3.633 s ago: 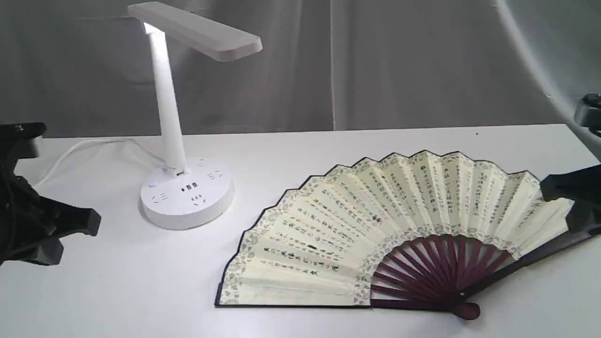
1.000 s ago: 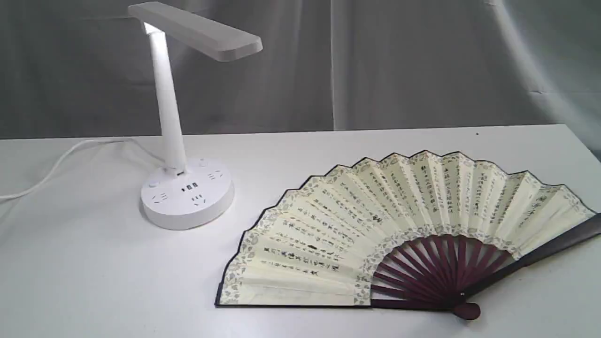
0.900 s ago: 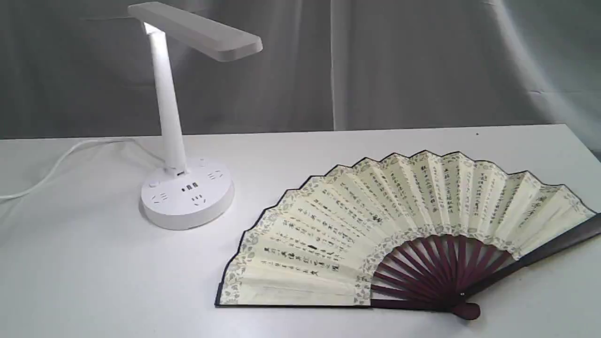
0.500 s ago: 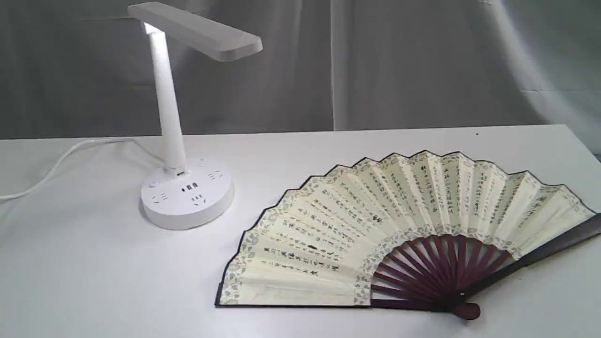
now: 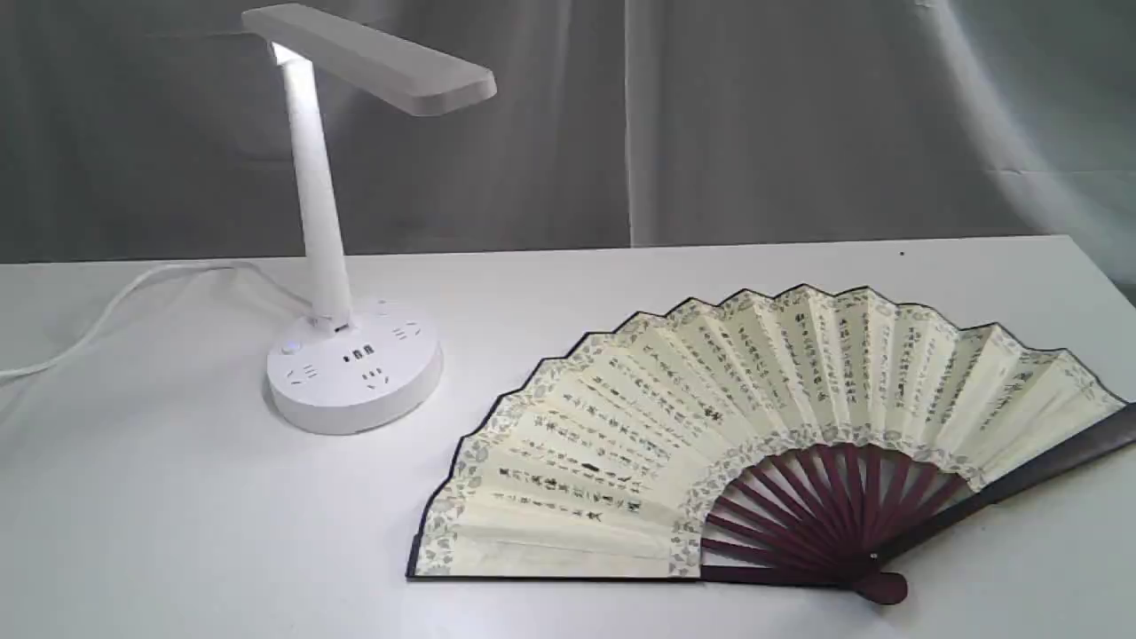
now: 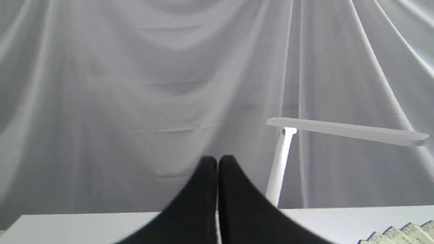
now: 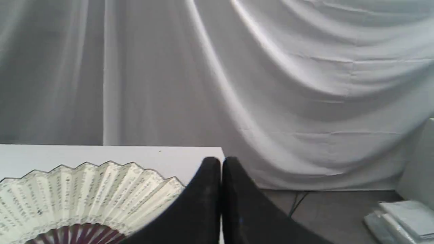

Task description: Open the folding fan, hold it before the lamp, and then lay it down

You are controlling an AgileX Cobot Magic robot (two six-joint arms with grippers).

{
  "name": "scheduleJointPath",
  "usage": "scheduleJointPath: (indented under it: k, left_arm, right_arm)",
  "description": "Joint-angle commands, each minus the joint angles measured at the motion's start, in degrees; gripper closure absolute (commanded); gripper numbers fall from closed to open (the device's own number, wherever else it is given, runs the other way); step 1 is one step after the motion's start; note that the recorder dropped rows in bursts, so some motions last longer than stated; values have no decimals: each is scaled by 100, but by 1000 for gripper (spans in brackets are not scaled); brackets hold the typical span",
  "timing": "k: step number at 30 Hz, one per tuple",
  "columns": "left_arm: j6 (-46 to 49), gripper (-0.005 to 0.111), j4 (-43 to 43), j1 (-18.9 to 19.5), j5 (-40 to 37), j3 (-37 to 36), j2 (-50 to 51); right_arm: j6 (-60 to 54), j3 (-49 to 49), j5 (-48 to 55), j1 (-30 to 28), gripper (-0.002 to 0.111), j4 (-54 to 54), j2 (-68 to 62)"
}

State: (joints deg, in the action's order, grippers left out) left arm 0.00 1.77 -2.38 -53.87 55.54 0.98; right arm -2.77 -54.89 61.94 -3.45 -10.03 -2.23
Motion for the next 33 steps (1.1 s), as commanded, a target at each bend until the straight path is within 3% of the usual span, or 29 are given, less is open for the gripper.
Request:
scheduleJointPath:
  k: [1,8,15,26,33]
  left_arm:
    - [0,107,99,7,-35,-6,-98]
    - [0,107,-55,18,86,-201,-98]
    - [0,107,-96,18,1329,-1018,-98]
    - [0,107,-292,18,3229,-3123,-98]
    - [0,107,-292,18,4021,-4146,-98]
  right_arm:
    - [-36,38,68,18,108,-213,223]
    - [-10,81,361,18,108,-215,223]
    - [19,248,115,18,108,-192,223]
    - [160,2126,-1863,18,108,696,223]
    - [160,3452,-3492,18,108,1003,223]
